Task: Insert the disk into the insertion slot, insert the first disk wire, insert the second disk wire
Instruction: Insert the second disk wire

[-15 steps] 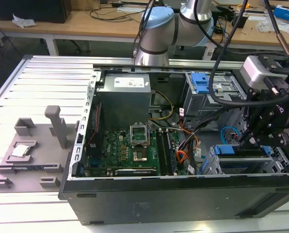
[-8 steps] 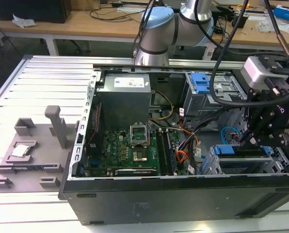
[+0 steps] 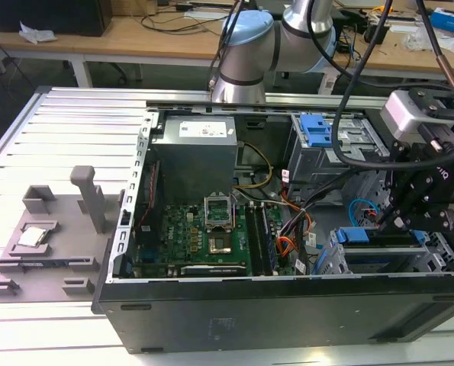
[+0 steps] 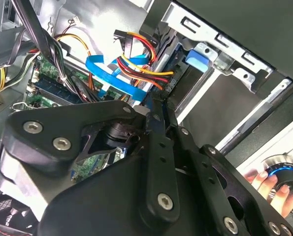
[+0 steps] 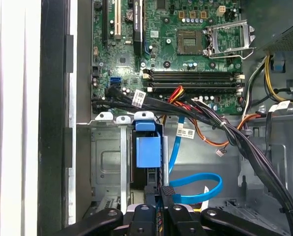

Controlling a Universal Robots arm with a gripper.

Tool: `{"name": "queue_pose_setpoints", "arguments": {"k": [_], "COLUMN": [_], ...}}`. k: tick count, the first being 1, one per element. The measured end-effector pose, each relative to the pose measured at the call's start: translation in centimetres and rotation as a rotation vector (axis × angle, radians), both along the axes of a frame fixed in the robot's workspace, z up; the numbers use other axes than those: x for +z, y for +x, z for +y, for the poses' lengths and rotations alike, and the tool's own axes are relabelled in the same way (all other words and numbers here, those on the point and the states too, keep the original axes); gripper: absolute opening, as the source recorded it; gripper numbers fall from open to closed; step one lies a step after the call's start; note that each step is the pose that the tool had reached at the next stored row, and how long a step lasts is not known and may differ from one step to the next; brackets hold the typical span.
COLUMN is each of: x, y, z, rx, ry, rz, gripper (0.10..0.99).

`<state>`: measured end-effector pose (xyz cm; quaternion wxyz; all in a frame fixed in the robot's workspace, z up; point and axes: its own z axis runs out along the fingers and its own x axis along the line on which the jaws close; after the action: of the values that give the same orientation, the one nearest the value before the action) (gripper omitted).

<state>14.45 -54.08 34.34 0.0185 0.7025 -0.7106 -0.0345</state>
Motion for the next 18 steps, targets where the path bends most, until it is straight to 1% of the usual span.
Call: {"name": "queue_pose_setpoints", "arguments": {"k": [7,11,18], "x": [-0.12,-0.43,-0.52], "y": [0.01,-0.01,-0.01], "z": [-0.20,-0.21,-0.21], "rx": [0.000,0.000,0.000], "ry": [0.000,0.000,0.000], "rz": [-0.0001,0.0000,-0.0001], "gripper": [0.161,0.161,0.169]}}
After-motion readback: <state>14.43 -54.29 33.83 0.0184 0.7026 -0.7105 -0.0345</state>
